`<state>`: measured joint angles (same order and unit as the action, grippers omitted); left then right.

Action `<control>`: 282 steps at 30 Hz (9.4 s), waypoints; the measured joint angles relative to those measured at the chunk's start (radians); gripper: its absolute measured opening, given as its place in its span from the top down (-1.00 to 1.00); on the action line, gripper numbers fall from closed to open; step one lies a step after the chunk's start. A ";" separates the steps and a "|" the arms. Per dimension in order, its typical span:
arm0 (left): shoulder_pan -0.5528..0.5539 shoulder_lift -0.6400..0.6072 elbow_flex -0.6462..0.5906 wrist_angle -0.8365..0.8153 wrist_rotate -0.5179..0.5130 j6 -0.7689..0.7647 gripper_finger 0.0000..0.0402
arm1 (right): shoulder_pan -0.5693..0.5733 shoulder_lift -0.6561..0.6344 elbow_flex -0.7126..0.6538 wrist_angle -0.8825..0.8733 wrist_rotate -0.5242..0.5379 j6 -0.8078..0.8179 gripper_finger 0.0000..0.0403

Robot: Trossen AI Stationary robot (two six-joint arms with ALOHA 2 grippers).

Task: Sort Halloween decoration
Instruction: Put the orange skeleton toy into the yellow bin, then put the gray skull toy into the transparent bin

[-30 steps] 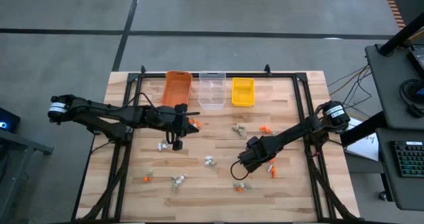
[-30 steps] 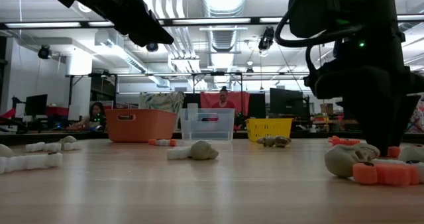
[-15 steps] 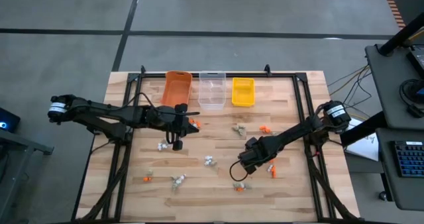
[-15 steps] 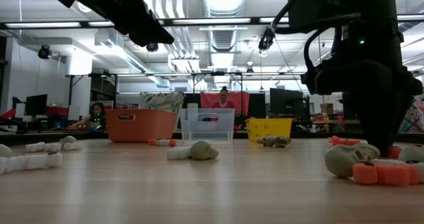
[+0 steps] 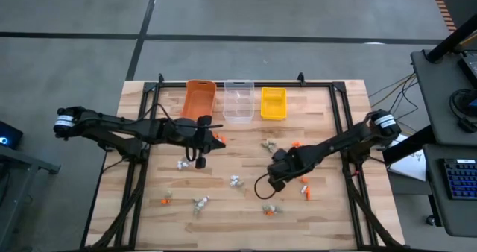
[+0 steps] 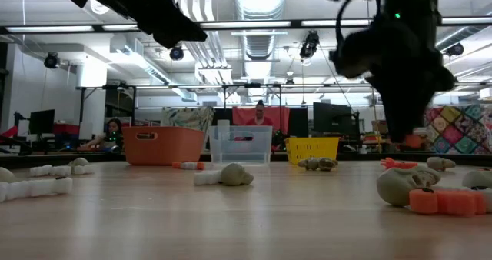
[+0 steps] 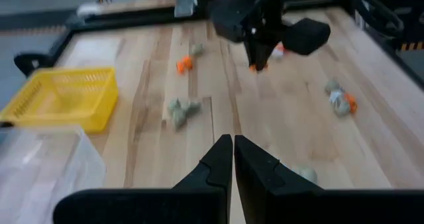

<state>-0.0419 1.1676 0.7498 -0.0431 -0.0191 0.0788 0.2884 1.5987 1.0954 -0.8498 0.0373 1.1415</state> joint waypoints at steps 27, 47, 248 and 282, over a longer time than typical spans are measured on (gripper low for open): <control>0.000 -0.052 0.003 0.067 0.000 0.006 1.00 | -0.497 0.037 0.352 0.049 0.093 -0.750 0.89; 0.000 -0.051 0.003 0.103 0.000 0.006 1.00 | -0.804 0.223 0.538 -0.093 0.086 -1.004 0.89; -0.004 0.318 -0.008 -0.821 -0.061 -0.830 0.38 | -0.173 -0.333 -0.189 0.650 0.096 -0.904 0.40; -0.004 0.226 -0.014 -0.805 -0.060 -0.830 0.94 | -0.173 -0.333 -0.189 0.651 0.096 -0.906 0.40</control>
<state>-0.0460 1.3939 0.7356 -0.8476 -0.0795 -0.7509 0.1154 1.2659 0.9068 -0.1983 0.1335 0.2359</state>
